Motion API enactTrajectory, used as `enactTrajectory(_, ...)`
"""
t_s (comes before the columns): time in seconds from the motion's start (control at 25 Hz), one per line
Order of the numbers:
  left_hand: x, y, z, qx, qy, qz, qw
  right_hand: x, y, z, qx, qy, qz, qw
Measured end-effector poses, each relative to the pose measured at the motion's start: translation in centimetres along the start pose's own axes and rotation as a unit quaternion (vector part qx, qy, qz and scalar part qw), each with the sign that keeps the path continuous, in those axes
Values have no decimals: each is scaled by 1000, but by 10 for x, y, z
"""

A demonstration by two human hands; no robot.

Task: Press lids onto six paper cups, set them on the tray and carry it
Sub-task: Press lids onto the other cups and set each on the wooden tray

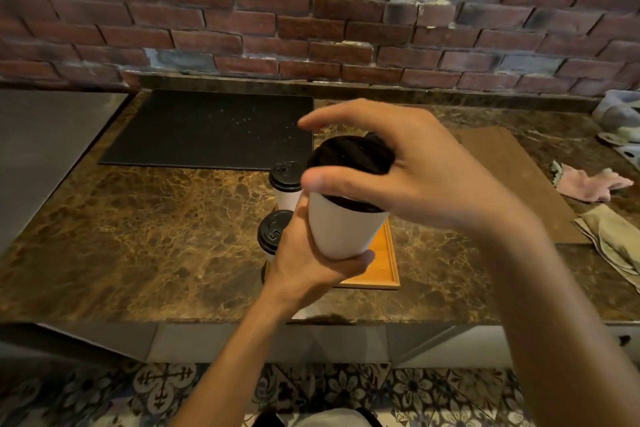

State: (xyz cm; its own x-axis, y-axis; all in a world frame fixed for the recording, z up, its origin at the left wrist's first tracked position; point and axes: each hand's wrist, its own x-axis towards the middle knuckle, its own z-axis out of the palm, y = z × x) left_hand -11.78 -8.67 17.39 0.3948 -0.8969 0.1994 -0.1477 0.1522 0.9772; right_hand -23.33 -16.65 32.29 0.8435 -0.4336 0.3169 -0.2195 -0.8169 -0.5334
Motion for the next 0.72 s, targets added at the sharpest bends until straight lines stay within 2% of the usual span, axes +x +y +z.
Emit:
enactTrajectory(0.08,0,9,-6,-17,-64,-10,998,14,0,-10,33,-104,-18,994)
enactTrajectory(0.12,1,15,-11,-24,-100,-8,995,16,3,-12,58,-130,-28,989)
enactTrajectory(0.32,12,28,-36,-114,-297,18,948,13,11,-14,212,-160,-93,960)
enactTrajectory(0.44,20,34,-40,-121,-376,18,918,13,7,-13,273,-173,-97,941)
enactTrajectory(0.52,24,37,-41,-141,-379,19,914,14,0,-12,253,-137,-76,955)
enactTrajectory(0.6,26,39,-39,-165,-341,26,925,15,-11,-8,210,-55,-28,976)
enactTrajectory(0.72,26,44,-33,-153,-188,41,969,21,-23,6,79,103,84,988)
